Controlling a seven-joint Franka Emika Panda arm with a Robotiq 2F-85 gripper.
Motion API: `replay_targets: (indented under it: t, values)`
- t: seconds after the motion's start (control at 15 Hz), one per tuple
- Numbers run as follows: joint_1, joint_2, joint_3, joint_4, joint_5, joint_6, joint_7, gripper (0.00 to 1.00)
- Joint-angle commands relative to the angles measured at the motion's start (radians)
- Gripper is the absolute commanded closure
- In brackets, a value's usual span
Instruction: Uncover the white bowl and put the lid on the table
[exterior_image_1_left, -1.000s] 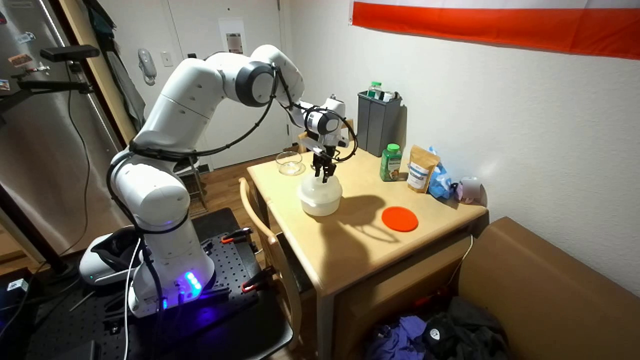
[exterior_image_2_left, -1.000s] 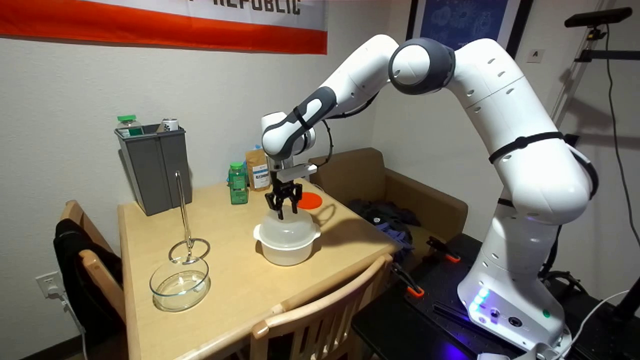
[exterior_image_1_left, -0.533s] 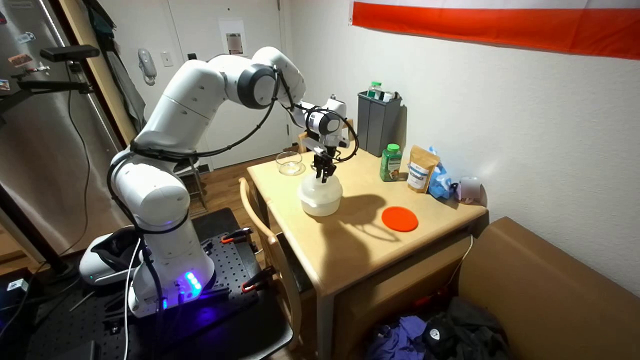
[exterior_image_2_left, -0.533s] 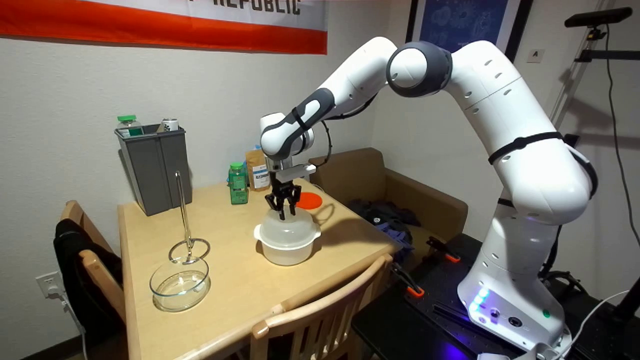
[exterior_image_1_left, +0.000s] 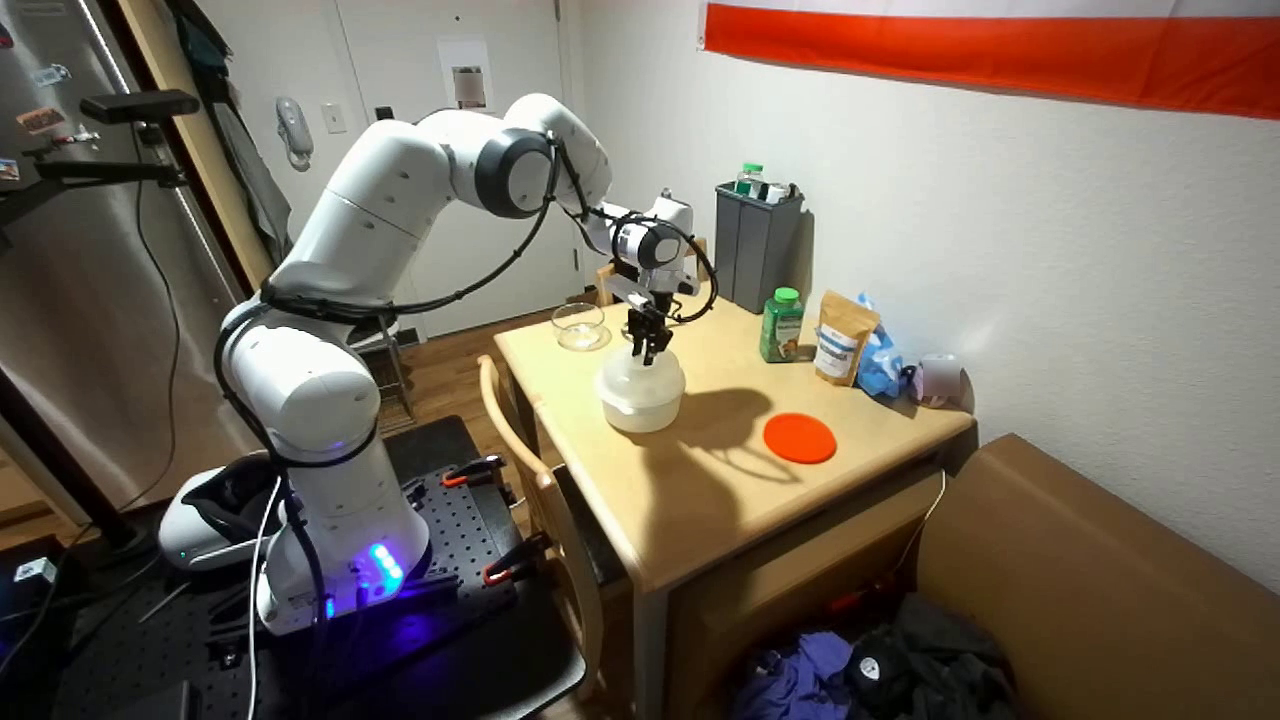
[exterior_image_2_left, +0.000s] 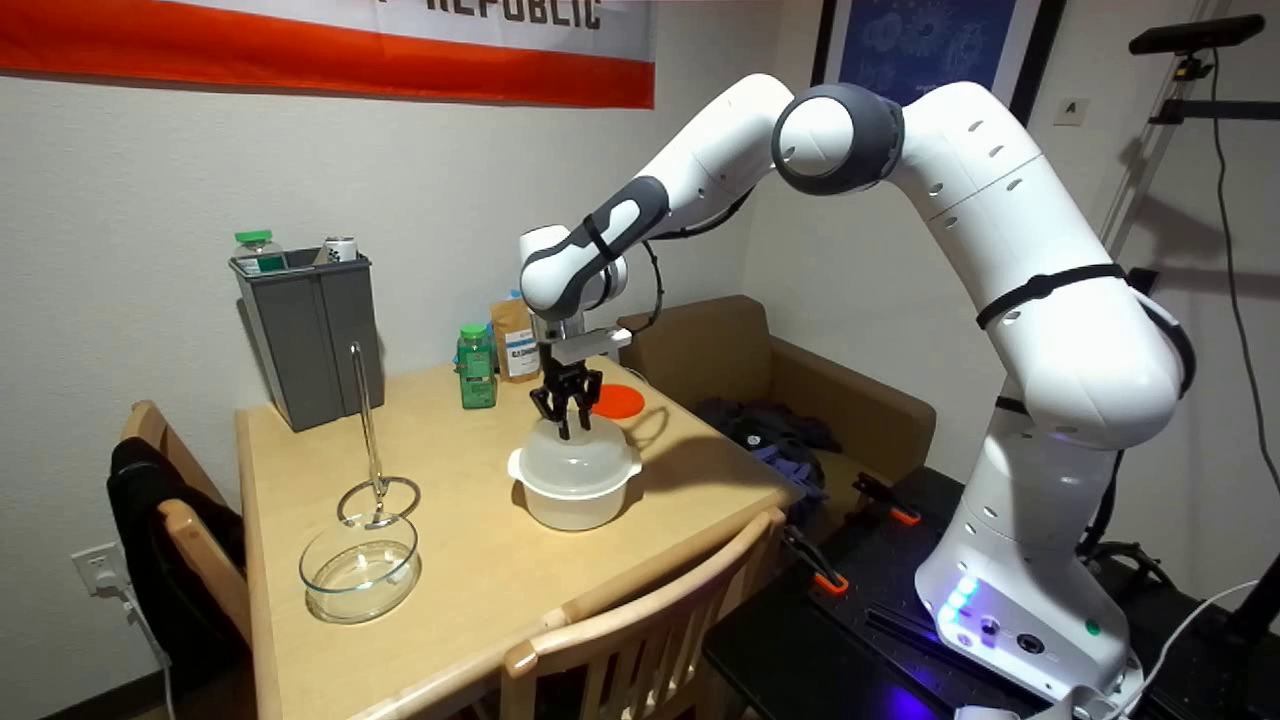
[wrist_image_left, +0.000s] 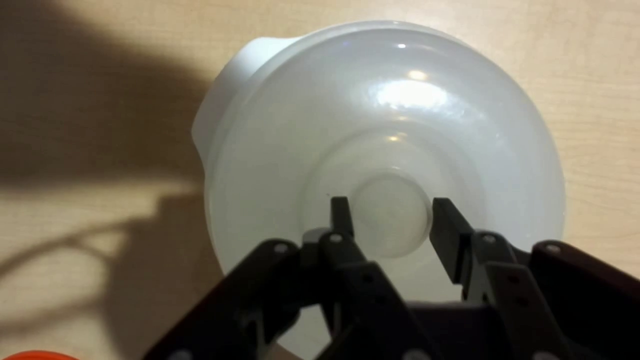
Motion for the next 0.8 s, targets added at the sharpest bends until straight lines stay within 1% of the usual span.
replay_targets:
  t: [0.0, 0.47, 0.6, 0.73]
  values:
    - [0.003, -0.02, -0.003, 0.01, 0.001, -0.033, -0.013, 0.81]
    - [0.007, -0.06, -0.004, -0.004, -0.004, -0.033, -0.008, 0.81]
    - [0.01, -0.083, -0.005, -0.011, -0.009, -0.056, -0.009, 0.81]
    - [0.016, -0.112, -0.006, -0.015, -0.019, -0.111, -0.004, 0.81]
